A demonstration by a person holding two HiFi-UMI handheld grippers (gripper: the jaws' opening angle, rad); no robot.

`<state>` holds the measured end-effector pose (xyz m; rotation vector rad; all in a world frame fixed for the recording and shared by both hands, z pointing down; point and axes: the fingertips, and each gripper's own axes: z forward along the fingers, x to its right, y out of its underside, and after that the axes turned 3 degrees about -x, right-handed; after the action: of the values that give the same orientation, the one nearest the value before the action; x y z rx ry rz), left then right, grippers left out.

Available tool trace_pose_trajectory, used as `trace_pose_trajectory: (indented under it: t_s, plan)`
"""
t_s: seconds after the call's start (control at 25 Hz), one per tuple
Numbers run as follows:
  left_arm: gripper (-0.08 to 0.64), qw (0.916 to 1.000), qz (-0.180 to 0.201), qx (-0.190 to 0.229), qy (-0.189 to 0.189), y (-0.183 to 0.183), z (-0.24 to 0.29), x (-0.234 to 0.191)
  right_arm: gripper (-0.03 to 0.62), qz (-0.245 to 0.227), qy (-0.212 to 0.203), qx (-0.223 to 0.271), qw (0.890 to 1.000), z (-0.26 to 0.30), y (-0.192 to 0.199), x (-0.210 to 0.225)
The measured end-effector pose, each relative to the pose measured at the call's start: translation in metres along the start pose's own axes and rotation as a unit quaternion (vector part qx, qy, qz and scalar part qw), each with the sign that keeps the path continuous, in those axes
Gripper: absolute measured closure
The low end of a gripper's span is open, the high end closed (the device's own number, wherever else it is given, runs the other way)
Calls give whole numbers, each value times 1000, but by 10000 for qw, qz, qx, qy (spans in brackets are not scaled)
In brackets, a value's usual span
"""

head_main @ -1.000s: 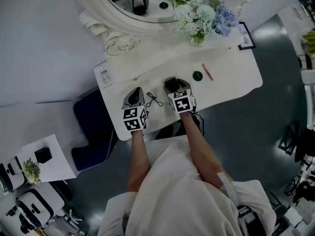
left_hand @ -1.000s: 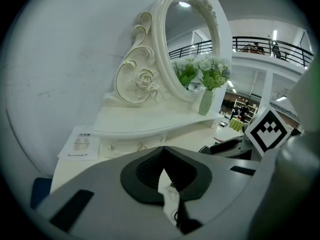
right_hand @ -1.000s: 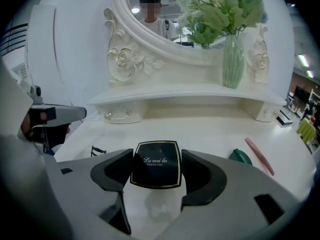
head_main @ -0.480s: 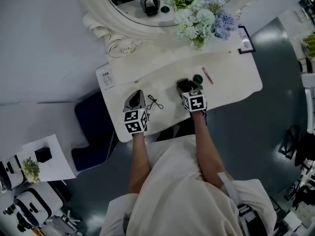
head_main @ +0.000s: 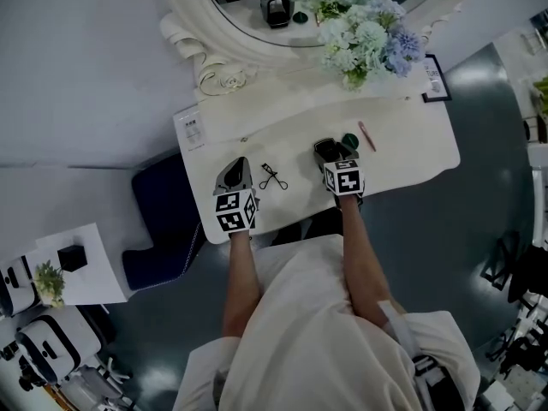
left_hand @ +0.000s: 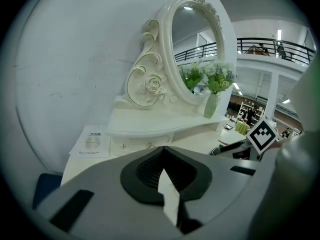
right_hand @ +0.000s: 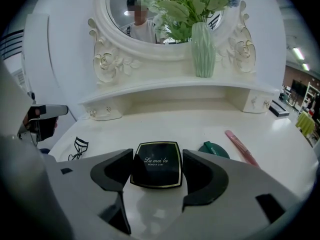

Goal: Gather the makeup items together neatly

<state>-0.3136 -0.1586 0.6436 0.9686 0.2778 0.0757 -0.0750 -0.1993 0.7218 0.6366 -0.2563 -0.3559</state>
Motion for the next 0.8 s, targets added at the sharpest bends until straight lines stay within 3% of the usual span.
trace_pose_trajectory:
  t_s: [0.44, 0.6, 0.8]
  plan:
    - [546, 10000, -28, -5, 34, 2, 2, 3, 281, -286, 171, 302, 9990, -9, -20, -12]
    - [546, 10000, -68, -35, 57, 6, 3, 6, 282, -510, -476, 514, 9962, -9, -35, -62]
    - [546, 9999, -90, -44, 53, 9, 3, 7, 282, -992, -1187, 279, 9876, 1, -19, -136]
